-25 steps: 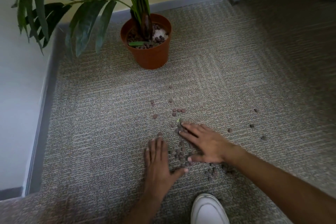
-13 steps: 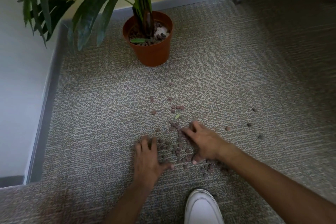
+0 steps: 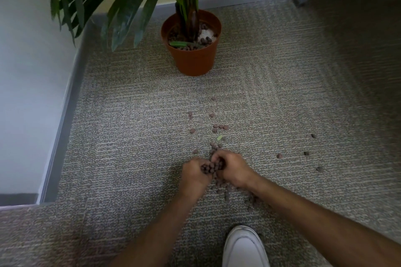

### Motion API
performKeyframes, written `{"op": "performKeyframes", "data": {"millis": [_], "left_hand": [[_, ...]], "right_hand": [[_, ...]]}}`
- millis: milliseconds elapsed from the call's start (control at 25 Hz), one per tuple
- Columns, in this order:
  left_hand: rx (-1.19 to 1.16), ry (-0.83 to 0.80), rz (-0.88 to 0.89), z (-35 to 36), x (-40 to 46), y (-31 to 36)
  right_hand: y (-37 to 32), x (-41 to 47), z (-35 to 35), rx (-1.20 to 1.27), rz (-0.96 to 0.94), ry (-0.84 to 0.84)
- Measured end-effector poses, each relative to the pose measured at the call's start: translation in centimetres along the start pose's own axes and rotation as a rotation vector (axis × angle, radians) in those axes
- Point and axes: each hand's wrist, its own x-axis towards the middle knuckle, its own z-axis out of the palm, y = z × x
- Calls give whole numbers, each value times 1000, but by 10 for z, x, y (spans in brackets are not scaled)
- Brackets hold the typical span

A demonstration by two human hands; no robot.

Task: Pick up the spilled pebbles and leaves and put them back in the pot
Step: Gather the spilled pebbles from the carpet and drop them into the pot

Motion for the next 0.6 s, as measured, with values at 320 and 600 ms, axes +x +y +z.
{"op": "performKeyframes", "data": {"millis": [320,600], "left_hand": [[-309,-11,-188,-7,10,7],[-510,17,-324,-22,25,19]], "right_hand": [[15,11,-13,363,143,-25],[14,35,-40,529,186,65]]}}
